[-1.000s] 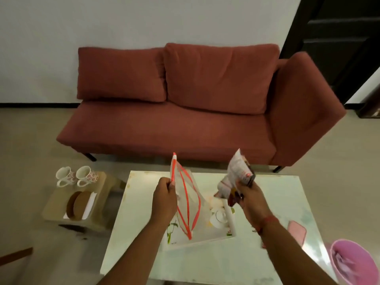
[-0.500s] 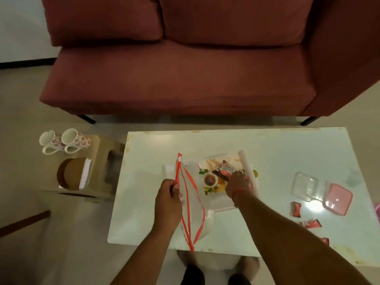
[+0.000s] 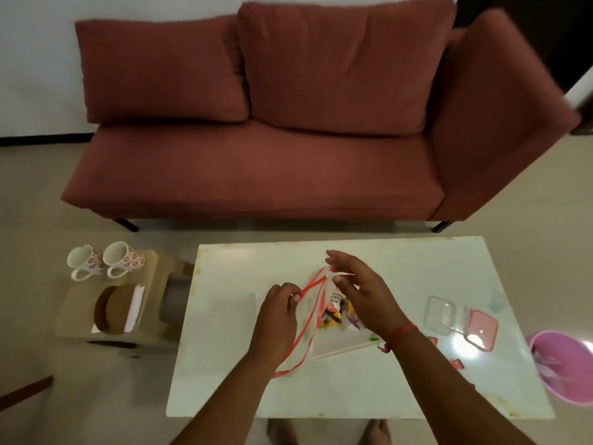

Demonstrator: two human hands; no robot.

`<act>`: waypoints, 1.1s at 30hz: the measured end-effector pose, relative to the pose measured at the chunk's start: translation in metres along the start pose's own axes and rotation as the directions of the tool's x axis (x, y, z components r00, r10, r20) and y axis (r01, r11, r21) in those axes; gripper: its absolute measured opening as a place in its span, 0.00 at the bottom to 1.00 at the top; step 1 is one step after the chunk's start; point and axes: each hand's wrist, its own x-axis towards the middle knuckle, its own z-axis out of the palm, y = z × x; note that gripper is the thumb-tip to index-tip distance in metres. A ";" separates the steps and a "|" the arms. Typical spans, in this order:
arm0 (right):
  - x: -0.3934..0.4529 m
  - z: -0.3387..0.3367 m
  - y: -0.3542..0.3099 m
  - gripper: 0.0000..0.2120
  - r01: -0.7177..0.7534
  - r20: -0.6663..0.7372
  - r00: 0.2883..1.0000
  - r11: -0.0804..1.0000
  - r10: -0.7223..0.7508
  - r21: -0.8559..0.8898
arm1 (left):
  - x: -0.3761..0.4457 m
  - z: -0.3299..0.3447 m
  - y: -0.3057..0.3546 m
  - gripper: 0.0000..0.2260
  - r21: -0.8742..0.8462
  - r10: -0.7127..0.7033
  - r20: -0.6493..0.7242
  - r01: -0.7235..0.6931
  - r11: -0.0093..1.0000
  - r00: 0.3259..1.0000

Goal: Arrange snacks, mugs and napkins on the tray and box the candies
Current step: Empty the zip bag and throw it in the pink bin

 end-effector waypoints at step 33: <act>-0.076 -0.147 -0.201 0.11 0.179 -0.466 0.771 0.850 -0.433 -0.495 | -0.047 -0.142 0.217 0.04 0.174 0.767 -0.212 -0.748 0.640 0.606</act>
